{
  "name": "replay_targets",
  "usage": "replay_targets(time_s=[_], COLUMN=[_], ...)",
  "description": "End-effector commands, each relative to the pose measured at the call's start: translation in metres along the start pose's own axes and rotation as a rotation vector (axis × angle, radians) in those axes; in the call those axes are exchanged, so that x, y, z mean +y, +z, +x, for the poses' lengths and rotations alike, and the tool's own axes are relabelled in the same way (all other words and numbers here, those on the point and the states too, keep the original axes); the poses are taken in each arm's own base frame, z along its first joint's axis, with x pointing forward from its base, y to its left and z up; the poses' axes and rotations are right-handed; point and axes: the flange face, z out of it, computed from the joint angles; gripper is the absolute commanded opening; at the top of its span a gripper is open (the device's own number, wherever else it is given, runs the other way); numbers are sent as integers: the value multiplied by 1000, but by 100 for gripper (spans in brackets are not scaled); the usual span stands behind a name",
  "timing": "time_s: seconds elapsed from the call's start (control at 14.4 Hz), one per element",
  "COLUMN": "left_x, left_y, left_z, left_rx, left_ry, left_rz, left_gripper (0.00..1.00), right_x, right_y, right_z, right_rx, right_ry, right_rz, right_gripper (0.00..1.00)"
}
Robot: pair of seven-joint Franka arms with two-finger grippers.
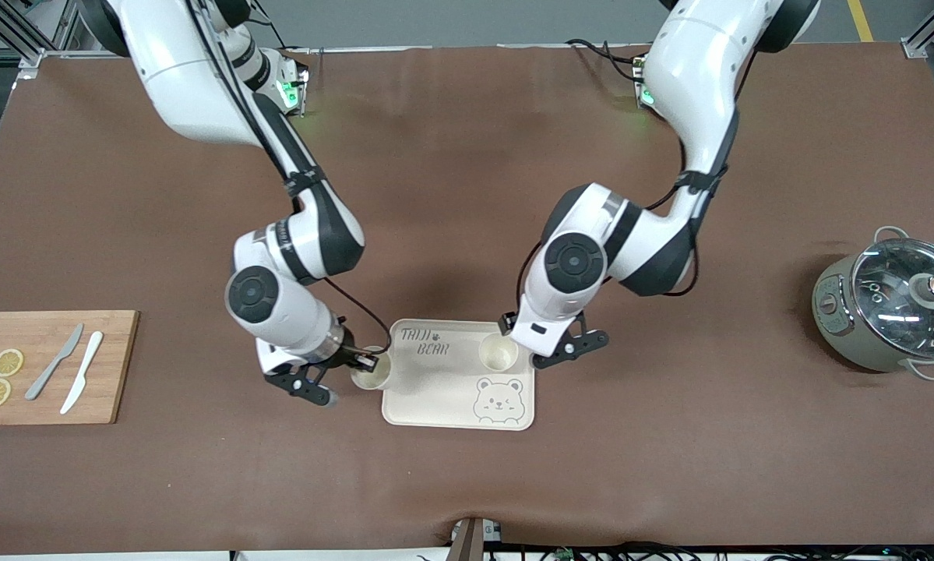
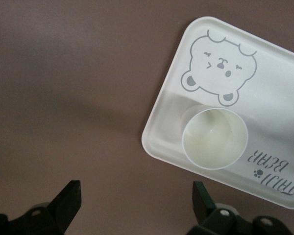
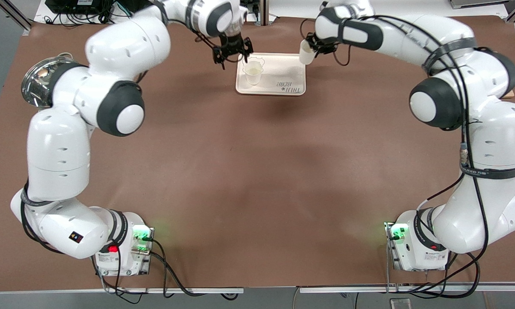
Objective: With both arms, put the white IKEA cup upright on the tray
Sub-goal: 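Release the cup on the tray while the right gripper carries its cup over, then lower the cup onto the tray with the right gripper while the left gripper withdraws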
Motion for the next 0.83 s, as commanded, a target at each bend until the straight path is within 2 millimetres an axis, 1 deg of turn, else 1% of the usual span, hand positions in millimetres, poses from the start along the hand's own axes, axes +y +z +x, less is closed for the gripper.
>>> replay_targets(time_s=[0.0,0.07,0.21,0.28,0.35,0.42,0.56,0.69,0.76], left_x=[-53,-80,-131,-161,-182,-198,-228,-254,-261], left_y=[-49,-72,-91,-99,-104,-105,-105,-105,-107], left_z=[22,38,63,79,92,102,121,135,139], left_rx=[-64,-68,-97,-108,-110,-110,-109,-106,-103], left_ry=[52,69,133,151,172,190,208,211,208], left_rz=[5,-3,6,6,0,-6,-11,-15,-18], left_gripper=[100,100,100,100,100,100,100,100,100], right_x=[-21,-26,-36,-40,-42,-43,-46,-47,-46], right_y=[12,18,30,39,45,52,59,63,65], right_z=[-6,-9,-18,-22,-27,-29,-33,-35,-35], right_rx=[0,1,18,27,29,31,33,39,39], right_ry=[39,45,56,60,59,56,51,50,50], right_rz=[14,13,32,39,39,38,41,46,44], right_gripper=[0,0,0,0,0,0,0,0,0])
